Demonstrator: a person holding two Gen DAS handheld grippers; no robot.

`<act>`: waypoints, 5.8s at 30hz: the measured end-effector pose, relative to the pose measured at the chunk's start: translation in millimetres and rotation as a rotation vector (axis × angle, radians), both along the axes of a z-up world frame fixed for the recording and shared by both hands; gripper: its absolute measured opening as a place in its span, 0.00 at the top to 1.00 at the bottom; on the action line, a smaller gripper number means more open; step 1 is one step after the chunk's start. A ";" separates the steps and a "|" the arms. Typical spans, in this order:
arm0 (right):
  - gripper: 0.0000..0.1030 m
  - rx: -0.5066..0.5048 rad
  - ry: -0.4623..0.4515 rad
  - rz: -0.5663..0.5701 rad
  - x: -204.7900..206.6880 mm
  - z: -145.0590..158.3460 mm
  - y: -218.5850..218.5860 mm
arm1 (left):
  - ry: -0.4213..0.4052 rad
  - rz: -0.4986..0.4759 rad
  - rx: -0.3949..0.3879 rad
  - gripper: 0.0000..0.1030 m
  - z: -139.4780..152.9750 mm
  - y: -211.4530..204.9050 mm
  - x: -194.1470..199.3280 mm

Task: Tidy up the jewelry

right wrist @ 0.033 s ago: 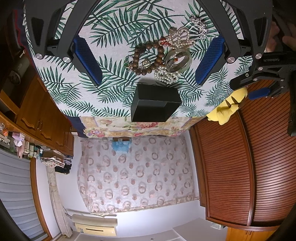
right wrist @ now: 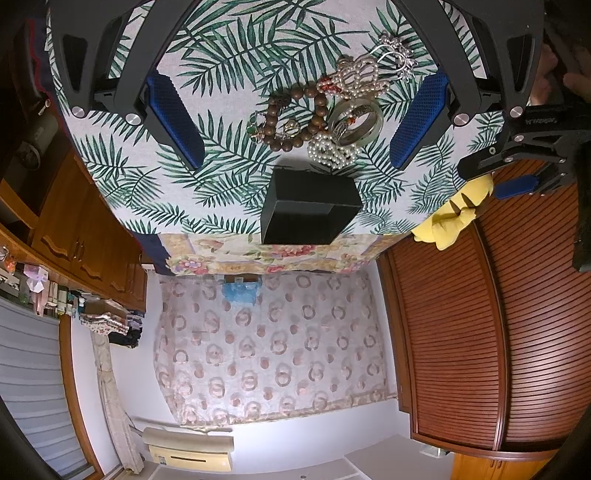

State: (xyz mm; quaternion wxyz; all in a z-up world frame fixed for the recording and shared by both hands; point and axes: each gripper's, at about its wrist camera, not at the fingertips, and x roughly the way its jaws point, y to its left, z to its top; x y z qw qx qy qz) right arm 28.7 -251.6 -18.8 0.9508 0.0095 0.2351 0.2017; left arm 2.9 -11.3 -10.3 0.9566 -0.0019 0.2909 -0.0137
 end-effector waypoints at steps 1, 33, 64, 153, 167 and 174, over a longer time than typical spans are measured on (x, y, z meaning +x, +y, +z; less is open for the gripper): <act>0.02 -0.003 0.004 0.000 1.6 -2.9 -0.7 | 0.007 -0.005 -0.004 0.07 -2.1 -0.4 1.0; 0.03 -0.075 0.159 0.036 28.8 -84.6 -22.6 | 0.207 -0.355 -0.022 0.51 -63.6 -40.0 57.8; 0.53 -0.175 0.247 0.156 71.6 -92.8 -2.4 | 0.118 -0.383 -0.131 0.94 -37.9 -32.1 56.6; 0.86 -0.276 0.014 0.231 192.1 26.7 77.4 | 0.032 -0.197 -0.078 0.81 -2.5 10.5 138.7; 0.75 -0.271 0.096 0.250 187.4 -10.8 77.0 | 0.088 -0.208 -0.095 0.69 -31.2 19.5 95.0; 0.75 -0.232 0.098 0.271 144.4 -20.7 55.0 | 0.111 -0.234 -0.096 0.64 -42.2 15.6 68.5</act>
